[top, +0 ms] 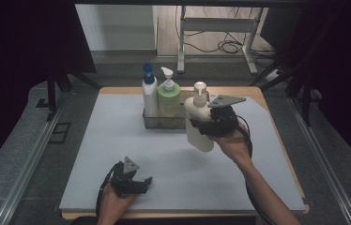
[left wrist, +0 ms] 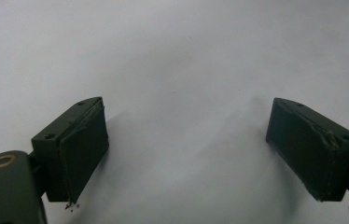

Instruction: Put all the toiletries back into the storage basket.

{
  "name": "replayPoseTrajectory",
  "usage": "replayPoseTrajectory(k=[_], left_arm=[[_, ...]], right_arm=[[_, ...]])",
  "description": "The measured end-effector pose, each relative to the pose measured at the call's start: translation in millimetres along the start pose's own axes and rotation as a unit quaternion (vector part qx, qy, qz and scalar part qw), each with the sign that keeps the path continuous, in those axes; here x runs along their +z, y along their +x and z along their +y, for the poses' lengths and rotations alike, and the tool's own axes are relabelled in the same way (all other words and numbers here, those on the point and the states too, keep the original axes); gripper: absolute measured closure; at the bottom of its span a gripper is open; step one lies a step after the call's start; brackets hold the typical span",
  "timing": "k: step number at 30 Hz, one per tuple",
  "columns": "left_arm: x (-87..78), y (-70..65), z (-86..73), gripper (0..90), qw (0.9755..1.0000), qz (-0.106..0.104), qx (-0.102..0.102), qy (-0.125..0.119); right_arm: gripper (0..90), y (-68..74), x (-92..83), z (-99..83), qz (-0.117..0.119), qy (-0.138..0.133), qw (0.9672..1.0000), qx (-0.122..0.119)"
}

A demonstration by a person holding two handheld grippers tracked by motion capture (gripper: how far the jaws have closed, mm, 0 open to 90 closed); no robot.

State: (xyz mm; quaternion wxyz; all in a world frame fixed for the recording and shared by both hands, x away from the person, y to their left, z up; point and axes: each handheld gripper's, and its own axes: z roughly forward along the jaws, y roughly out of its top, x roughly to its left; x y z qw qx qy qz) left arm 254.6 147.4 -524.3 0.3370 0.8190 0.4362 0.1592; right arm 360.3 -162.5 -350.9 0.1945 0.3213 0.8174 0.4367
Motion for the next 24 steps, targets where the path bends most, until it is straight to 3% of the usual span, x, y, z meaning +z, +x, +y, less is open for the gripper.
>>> replayPoseTrajectory(k=[24], left_arm=[[-0.2, 0.4, 0.0, 12.2, 1.0, 0.0, 0.003, 0.002]], right_arm=[[39.6, -34.6, 25.5, 30.0, -0.049, -0.023, 0.9983, 0.022]])
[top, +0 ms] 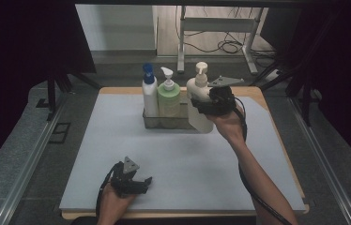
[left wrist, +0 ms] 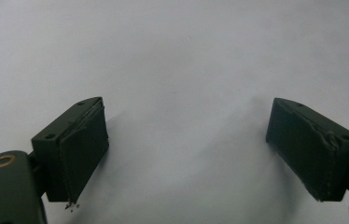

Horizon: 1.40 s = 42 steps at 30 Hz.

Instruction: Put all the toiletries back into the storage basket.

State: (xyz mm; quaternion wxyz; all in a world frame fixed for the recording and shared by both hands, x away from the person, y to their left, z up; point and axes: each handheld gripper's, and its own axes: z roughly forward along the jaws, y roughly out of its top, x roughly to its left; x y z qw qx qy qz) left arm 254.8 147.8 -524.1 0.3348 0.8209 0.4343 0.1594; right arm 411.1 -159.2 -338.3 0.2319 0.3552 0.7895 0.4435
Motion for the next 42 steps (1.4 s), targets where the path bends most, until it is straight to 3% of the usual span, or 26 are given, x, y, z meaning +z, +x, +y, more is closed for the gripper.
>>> replayPoseTrajectory(k=[25, 42], left_arm=[[0.2, -0.2, 0.0, 12.2, 1.0, -0.001, -0.001, -0.001], [-0.2, 0.0, 0.0, 12.2, 1.0, -0.001, 0.0, 0.002]], right_arm=[[39.8, -19.7, 50.4, 18.8, -0.042, 0.0, 0.9988, 0.023], [39.8, -30.8, 82.5, 19.7, -0.06, -0.004, 0.9977, 0.033]])
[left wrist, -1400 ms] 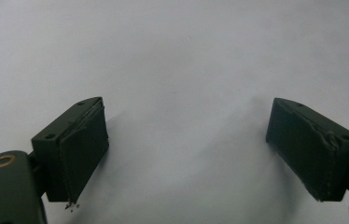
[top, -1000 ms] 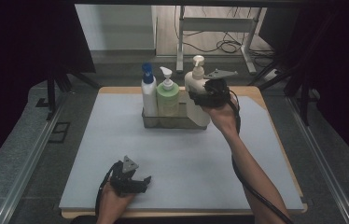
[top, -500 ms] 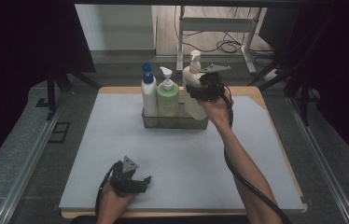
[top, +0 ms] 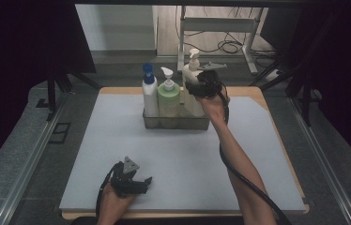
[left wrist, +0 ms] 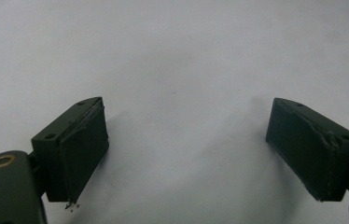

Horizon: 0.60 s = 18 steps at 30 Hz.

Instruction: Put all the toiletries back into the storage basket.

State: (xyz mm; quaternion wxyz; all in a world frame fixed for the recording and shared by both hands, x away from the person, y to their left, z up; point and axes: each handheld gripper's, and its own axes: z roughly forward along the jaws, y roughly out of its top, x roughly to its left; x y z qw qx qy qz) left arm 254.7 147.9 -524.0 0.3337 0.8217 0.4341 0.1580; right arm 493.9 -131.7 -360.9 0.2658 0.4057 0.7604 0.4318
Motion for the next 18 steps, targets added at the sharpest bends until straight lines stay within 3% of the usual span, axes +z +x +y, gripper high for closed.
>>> replayPoseTrajectory(k=[9, 18], left_arm=[[0.1, 0.0, 0.0, 12.1, 1.0, 0.0, 0.0, -0.001], [0.1, -0.1, -0.1, 12.2, 1.0, 0.0, 0.0, -0.001]], right_arm=[[39.8, -1.6, 14.1, -8.7, -0.004, 0.005, 1.0, 0.002], [39.7, -1.2, 16.7, -19.6, -0.001, 0.013, 0.9999, 0.008]])
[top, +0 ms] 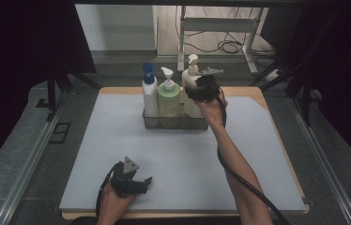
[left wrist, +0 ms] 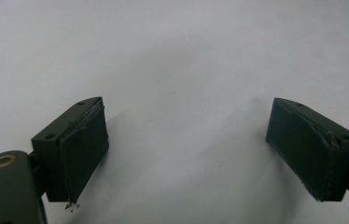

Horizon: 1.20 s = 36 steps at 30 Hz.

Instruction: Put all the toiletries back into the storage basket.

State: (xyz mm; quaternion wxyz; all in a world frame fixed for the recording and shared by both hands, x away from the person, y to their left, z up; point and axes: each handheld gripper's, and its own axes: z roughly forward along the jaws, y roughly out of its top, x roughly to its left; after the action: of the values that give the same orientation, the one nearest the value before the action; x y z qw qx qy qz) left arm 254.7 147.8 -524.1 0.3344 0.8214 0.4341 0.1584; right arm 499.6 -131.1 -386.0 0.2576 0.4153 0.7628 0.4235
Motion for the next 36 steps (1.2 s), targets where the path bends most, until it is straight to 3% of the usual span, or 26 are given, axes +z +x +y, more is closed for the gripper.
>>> replayPoseTrajectory(k=[15, 36], left_arm=[[-0.2, -0.3, 0.0, 12.2, 1.0, 0.0, -0.001, 0.001], [-0.4, 0.0, 0.1, 12.2, 1.0, 0.001, 0.001, 0.002]], right_arm=[[39.7, -0.7, -4.7, -12.8, 0.003, 0.017, 0.9998, 0.007], [39.3, -1.9, 3.9, -35.8, -0.001, 0.048, 0.9988, 0.006]])
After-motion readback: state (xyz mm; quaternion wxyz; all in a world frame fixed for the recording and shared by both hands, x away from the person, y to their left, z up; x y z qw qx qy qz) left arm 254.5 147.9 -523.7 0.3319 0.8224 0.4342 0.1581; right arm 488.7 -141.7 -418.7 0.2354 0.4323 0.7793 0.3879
